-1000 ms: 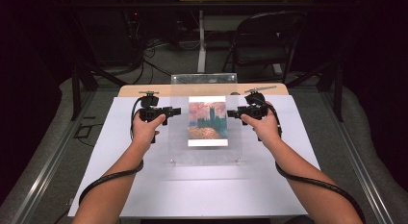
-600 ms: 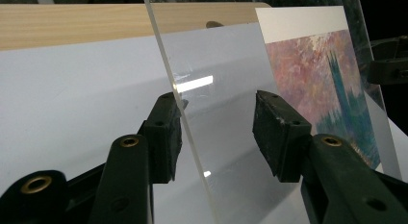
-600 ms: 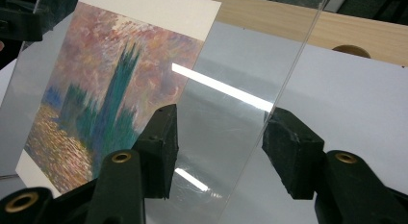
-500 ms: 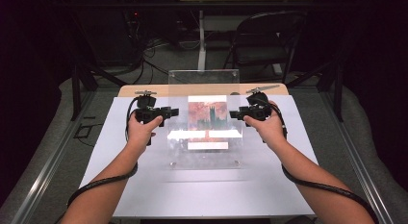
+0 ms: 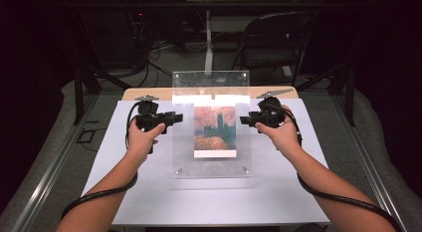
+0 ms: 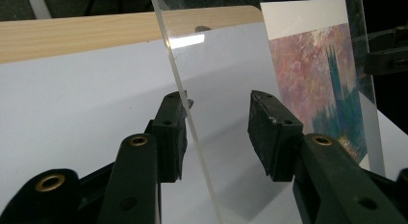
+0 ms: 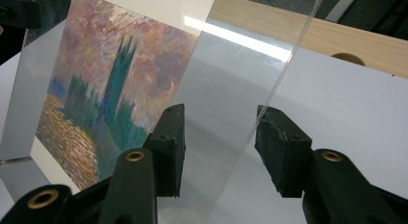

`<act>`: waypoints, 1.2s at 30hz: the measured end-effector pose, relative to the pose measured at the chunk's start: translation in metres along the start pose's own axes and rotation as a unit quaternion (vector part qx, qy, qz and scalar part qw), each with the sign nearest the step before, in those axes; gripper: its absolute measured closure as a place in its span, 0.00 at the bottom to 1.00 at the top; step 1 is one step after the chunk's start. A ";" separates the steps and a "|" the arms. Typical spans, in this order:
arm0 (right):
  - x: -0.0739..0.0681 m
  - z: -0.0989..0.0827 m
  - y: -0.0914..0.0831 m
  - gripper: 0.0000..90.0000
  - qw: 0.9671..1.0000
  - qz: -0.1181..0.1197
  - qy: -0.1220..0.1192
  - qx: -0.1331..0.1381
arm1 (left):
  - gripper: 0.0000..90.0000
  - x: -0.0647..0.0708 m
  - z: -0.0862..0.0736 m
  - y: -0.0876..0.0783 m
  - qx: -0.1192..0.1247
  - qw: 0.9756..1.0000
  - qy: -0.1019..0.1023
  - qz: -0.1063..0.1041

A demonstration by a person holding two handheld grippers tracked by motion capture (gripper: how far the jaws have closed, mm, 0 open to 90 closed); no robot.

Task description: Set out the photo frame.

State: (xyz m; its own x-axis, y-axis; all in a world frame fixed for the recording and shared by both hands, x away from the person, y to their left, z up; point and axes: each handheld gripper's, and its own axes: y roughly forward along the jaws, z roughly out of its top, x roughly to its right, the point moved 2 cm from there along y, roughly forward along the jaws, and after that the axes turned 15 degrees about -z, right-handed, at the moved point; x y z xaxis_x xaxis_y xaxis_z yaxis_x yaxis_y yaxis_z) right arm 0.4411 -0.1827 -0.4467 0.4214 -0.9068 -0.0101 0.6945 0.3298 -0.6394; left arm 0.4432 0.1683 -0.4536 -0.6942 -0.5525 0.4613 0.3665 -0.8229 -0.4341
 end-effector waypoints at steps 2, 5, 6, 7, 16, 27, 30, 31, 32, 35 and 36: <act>-0.001 -0.001 -0.003 0.61 1.000 -0.001 -0.001 0.003 | 0.65 0.002 -0.001 -0.002 0.001 1.000 0.003 -0.001; -0.002 -0.001 -0.007 0.62 1.000 -0.003 -0.006 0.005 | 0.66 0.007 -0.002 -0.005 0.001 1.000 0.010 -0.001; -0.003 -0.002 -0.009 0.62 1.000 -0.004 -0.008 0.007 | 0.66 0.008 -0.002 -0.006 0.003 1.000 0.013 -0.001; -0.004 -0.002 -0.011 0.63 1.000 -0.005 -0.010 0.007 | 0.67 0.010 -0.003 -0.008 0.000 1.000 0.016 -0.001; -0.008 -0.006 -0.027 0.68 1.000 -0.002 -0.018 0.017 | 0.71 0.023 -0.008 -0.020 0.003 0.999 0.034 -0.004; -0.013 -0.014 -0.047 0.74 0.999 -0.001 -0.034 0.030 | 0.74 0.038 -0.017 -0.032 0.008 0.998 0.058 -0.009; -0.015 -0.016 -0.051 0.75 0.999 0.001 -0.034 0.036 | 0.75 0.041 -0.020 -0.035 0.013 0.998 0.058 -0.013; -0.015 -0.017 -0.052 0.75 0.999 0.002 -0.034 0.036 | 0.76 0.042 -0.021 -0.035 0.015 0.998 0.059 -0.013; -0.015 -0.017 -0.053 0.76 0.999 0.003 -0.034 0.036 | 0.76 0.043 -0.022 -0.037 0.013 0.998 0.061 -0.014; -0.018 -0.019 -0.057 0.77 0.999 0.002 -0.035 0.037 | 0.77 0.046 -0.024 -0.039 0.015 0.998 0.066 -0.013; -0.018 -0.020 -0.058 0.77 0.999 0.002 -0.037 0.040 | 0.77 0.048 -0.025 -0.040 0.015 0.998 0.067 -0.013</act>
State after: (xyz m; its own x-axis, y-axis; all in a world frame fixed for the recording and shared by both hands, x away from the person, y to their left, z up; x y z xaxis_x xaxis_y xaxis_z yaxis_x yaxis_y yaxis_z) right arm 0.3819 -0.1909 -0.4248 0.4644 -0.8844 0.0460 0.7358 0.3564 -0.5759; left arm 0.3797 0.1780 -0.4336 -0.7798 -0.5100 0.3629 0.3644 -0.8413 -0.3993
